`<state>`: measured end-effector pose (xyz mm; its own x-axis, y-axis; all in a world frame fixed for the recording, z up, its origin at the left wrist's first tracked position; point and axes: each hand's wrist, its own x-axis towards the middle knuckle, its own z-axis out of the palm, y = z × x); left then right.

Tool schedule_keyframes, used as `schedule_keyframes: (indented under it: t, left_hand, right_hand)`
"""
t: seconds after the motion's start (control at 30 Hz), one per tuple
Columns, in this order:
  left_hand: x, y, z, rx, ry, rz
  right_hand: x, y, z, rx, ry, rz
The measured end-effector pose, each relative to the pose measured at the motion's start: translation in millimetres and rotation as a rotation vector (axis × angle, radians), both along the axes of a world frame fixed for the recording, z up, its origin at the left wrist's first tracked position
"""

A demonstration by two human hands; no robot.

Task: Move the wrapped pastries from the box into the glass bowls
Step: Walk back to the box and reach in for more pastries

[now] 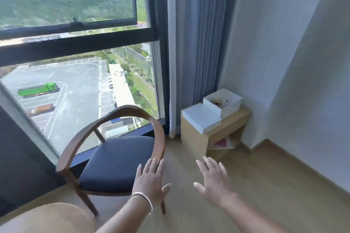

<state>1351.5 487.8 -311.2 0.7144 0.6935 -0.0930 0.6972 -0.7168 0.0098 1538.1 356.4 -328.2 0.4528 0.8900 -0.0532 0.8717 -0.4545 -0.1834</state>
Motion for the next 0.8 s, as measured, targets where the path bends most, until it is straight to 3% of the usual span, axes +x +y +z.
schedule_keyframes:
  t: [0.4, 0.8]
  left_hand:
    - [262, -2, 12, 0.035, -0.04, -0.247]
    - [554, 102, -48, -0.079, -0.072, -0.334]
  right_hand:
    - [221, -62, 19, 0.015, 0.005, -0.32]
    - [488, 18, 13, -0.098, -0.037, -0.394]
